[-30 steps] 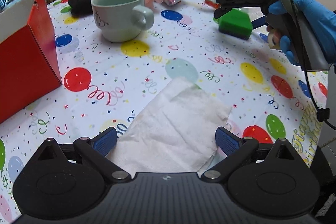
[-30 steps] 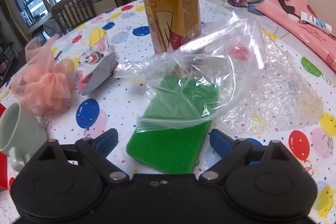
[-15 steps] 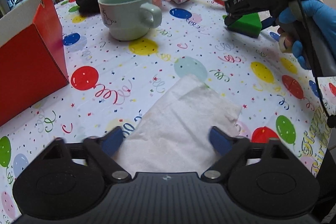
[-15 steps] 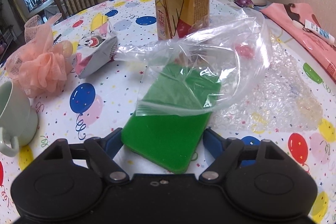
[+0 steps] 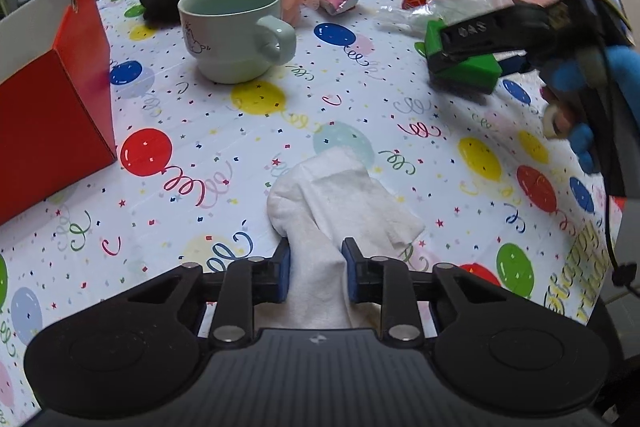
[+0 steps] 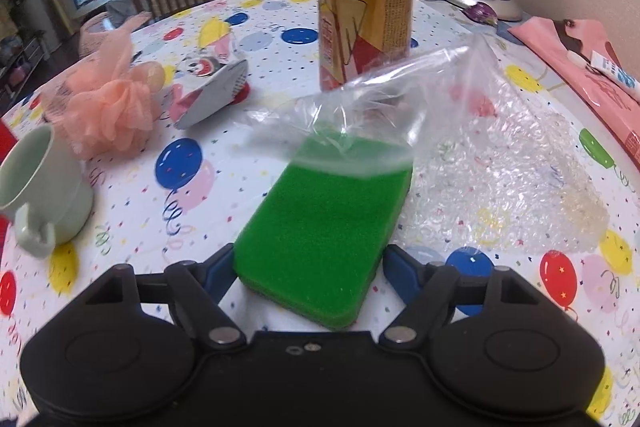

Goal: Organize soft objects
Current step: 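Grasp the white cloth with the left gripper while the right gripper grasps the green sponge, then carry the white cloth and green sponge into the red box and release both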

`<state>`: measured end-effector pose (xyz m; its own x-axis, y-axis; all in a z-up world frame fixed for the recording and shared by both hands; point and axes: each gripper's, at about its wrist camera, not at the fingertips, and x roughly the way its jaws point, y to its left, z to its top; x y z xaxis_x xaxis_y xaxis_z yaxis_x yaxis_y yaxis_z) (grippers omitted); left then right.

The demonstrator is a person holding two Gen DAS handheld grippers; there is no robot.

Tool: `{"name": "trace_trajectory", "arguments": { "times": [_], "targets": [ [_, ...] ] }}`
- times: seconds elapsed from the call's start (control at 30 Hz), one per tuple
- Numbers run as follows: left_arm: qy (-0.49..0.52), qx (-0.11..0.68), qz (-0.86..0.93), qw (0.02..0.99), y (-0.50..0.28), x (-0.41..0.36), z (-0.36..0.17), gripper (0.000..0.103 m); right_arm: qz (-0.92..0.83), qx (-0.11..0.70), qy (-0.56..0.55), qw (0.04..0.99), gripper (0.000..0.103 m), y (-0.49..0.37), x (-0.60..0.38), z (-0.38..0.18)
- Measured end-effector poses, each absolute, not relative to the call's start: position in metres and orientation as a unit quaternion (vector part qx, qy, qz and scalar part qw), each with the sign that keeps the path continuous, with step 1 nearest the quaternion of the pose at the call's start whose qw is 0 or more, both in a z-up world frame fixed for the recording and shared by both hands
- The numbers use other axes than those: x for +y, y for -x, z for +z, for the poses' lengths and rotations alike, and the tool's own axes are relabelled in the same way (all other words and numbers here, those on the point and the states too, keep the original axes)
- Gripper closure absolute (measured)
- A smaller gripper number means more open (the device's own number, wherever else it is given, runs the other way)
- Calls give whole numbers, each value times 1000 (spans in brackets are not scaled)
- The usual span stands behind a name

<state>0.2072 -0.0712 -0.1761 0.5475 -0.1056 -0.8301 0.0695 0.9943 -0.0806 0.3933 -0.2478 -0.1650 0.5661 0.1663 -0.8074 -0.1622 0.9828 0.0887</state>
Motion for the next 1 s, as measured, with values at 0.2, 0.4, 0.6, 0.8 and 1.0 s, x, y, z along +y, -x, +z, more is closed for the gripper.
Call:
{"name": "trace_trajectory", "arguments": {
  "times": [0.2,0.4,0.6,0.8,1.0],
  "targets": [
    [47,473,-39,879,-211,-66,-173,80,142,448,8,883,28,-372,-253,-153],
    [66,462,-30,884,-213,-62,-160,80,198,446,14,873,28,-345,-255,-134],
    [87,449,-22,889,-213,-57,-142,80,245,448,10,860,28,-321,-254,-114],
    [110,428,-18,897,-208,-48,-117,80,294,424,22,856,28,-300,-243,-86],
    [122,403,-2,907,-205,-35,-92,80,335,402,32,852,28,-290,-224,-63]
  ]
}}
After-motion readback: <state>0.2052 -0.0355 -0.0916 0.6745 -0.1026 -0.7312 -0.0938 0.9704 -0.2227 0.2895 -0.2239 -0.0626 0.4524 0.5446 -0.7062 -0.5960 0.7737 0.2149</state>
